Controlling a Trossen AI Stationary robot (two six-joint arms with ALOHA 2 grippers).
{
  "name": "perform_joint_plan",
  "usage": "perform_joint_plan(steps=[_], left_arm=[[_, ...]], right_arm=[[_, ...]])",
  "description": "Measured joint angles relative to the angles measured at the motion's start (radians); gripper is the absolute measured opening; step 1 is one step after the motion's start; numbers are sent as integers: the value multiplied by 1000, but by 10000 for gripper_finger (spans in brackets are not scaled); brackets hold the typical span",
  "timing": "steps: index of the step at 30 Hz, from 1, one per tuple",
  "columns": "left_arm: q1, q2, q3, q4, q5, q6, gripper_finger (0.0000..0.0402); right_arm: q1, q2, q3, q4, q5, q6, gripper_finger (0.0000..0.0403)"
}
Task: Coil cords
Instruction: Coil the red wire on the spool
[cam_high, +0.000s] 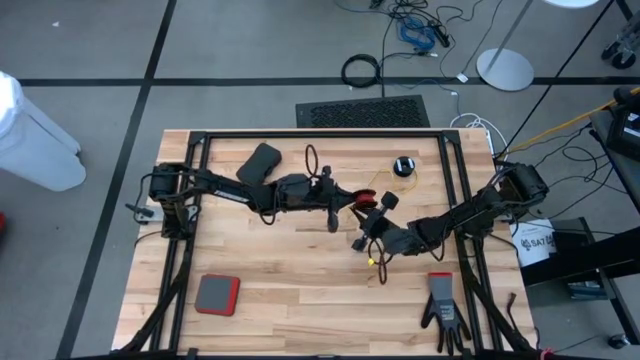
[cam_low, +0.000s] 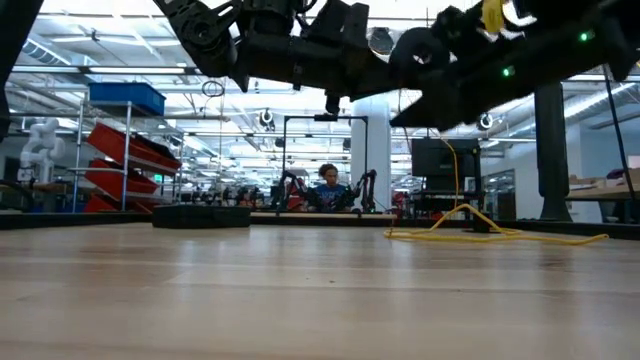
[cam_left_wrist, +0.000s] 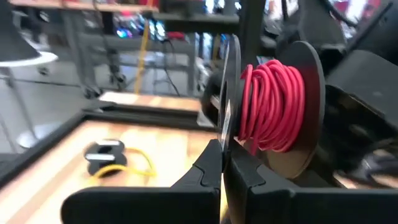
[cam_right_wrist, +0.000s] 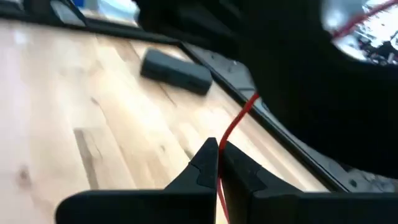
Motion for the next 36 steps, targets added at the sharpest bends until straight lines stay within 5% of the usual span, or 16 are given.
perform_joint_plan(steps=[11, 36], left_arm=[[65, -68, 0, -398, 227, 115, 4], [79, -89, 21, -761, 149, 400, 4]], right_arm=[[1, 1, 0, -189, 8, 30, 0], [0, 2, 1, -255, -81, 27, 5]])
